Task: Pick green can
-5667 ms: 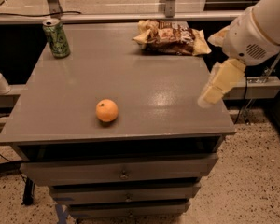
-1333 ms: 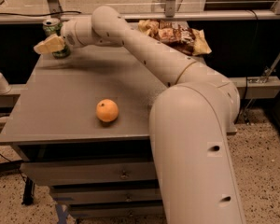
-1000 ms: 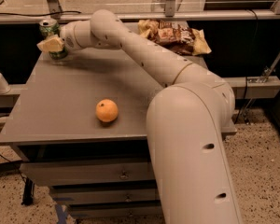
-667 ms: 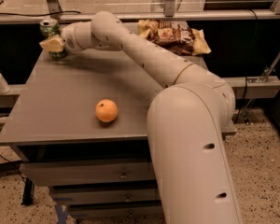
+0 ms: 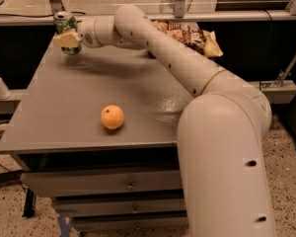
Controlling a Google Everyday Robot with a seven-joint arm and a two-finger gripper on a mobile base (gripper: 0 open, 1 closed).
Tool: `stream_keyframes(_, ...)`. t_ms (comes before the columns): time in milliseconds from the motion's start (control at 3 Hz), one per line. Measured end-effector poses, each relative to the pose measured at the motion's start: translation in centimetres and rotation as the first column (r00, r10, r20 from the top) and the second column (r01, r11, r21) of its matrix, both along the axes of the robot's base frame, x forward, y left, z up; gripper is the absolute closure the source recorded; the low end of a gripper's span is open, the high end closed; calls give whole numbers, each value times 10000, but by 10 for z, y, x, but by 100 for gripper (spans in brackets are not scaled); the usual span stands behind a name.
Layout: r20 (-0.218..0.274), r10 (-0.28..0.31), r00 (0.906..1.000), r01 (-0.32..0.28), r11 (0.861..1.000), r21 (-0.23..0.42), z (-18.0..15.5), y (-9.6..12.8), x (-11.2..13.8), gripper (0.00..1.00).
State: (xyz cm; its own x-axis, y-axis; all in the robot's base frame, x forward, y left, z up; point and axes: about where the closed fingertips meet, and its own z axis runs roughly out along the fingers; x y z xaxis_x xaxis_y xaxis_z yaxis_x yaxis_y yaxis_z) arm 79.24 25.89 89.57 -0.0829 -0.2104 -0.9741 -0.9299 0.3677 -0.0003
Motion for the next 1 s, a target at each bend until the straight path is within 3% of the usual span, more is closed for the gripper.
stream_keyframes(667,-500,1029,9934,-965,9884,1174,50,-72,-65,100)
stream_keyframes(1000,-542,985,9937,-914,9886,1198,49,-77,-64,100)
